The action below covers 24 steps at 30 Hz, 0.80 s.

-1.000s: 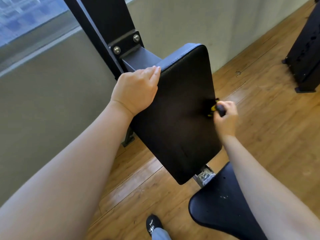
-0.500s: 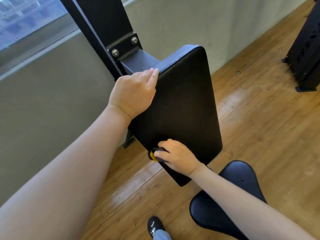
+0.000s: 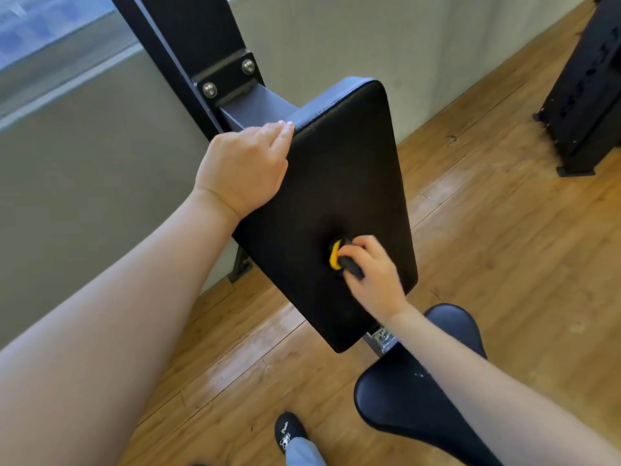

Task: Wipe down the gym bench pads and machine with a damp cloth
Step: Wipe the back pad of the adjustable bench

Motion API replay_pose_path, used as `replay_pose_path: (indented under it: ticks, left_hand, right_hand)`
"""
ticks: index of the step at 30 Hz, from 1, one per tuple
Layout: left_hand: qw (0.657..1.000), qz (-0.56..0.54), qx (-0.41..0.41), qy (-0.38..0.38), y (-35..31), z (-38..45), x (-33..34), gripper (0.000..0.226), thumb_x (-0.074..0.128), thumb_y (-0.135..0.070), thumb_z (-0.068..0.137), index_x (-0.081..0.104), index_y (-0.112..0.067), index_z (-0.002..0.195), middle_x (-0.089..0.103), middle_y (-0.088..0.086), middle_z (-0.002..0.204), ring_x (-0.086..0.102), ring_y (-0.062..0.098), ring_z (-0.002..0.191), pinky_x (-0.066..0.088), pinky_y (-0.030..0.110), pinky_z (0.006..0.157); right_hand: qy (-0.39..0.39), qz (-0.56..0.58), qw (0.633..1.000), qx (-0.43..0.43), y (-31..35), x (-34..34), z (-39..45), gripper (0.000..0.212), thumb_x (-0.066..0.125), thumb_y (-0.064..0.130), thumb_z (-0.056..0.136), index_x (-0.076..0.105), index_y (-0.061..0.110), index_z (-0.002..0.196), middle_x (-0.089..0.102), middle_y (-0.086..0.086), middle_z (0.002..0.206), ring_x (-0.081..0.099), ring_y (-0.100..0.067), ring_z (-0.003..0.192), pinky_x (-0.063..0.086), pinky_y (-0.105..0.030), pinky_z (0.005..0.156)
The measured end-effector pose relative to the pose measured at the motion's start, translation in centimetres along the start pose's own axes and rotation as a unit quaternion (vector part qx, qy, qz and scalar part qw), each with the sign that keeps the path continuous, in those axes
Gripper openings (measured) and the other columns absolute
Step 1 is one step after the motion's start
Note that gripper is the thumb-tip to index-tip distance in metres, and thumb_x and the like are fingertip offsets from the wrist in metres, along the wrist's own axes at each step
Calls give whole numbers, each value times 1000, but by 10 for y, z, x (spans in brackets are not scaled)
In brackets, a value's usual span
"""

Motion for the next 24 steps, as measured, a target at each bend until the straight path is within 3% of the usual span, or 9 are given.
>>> replay_pose_path:
  ticks: [3, 6, 8, 11, 16, 19, 22, 24]
  left_hand:
    - [1000, -3, -4, 3, 1, 0, 0, 38, 41, -9, 82, 67, 1, 107, 72, 11, 97, 69, 27, 66, 45, 27, 43]
    - [1000, -10, -8, 5, 2, 0, 0, 38, 41, -8, 83, 66, 1, 108, 72, 11, 97, 68, 28, 65, 45, 28, 43]
    - [1000, -9, -7, 5, 2, -1, 1, 37, 41, -8, 83, 66, 1, 108, 72, 10, 96, 68, 28, 63, 44, 28, 42]
    - [1000, -6, -7, 5, 1, -1, 0, 36, 42, -8, 83, 67, 0, 108, 73, 10, 96, 68, 27, 64, 44, 28, 43]
    - [1000, -15, -9, 4, 2, 0, -1, 37, 41, -9, 83, 67, 0, 108, 73, 10, 96, 69, 26, 65, 43, 26, 44]
    - [1000, -11, -10, 3, 2, 0, -3, 38, 39, -11, 84, 68, -1, 108, 73, 9, 96, 69, 25, 66, 43, 25, 44]
    - [1000, -16, -7, 9, 1, 1, -1, 39, 39, -11, 84, 68, -1, 108, 73, 9, 96, 69, 25, 66, 43, 24, 45]
    - [1000, -12, -8, 7, 1, 1, -1, 39, 39, -11, 84, 68, -1, 107, 73, 9, 96, 69, 25, 65, 43, 25, 44]
  right_hand:
    - [150, -31, 973, -174, 69, 71, -35, 26, 72, 7, 75, 61, 9, 99, 59, -10, 102, 57, -24, 86, 54, -31, 69]
    - [185, -71, 958, -208, 56, 79, -28, 15, 59, 10, 82, 66, 7, 95, 62, -13, 101, 58, -27, 82, 54, -37, 66]
    - [112, -79, 978, -158, 17, 43, -5, 22, 51, 11, 79, 68, 7, 92, 62, -16, 99, 57, -29, 85, 52, -35, 72]
    - [-14, -77, 997, 12, -65, -28, 25, 20, 60, -2, 76, 67, 3, 94, 58, -18, 100, 54, -28, 93, 49, -34, 82]
    - [-73, -27, 979, 189, -116, -48, 28, 21, 62, -5, 82, 65, 0, 102, 58, -15, 104, 55, -20, 96, 41, -11, 82]
    - [-139, 46, 933, 330, -142, -50, 12, 25, 57, 0, 87, 62, 1, 111, 57, -14, 112, 54, -17, 101, 43, -9, 79]
    - [-148, 90, 920, 352, -131, -42, 6, 24, 57, 1, 87, 60, 3, 110, 55, -10, 110, 49, -10, 97, 36, 3, 70]
    - [-148, 129, 917, 346, -105, -25, -4, 23, 58, -1, 85, 59, 10, 106, 55, -5, 106, 51, -8, 95, 39, -5, 78]
Point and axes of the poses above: each hand's wrist, its own z-axis towards the middle knuckle, its own x-axis out of the palm, y = z × x, the point moved 10 cm from there along z, towards the middle knuckle
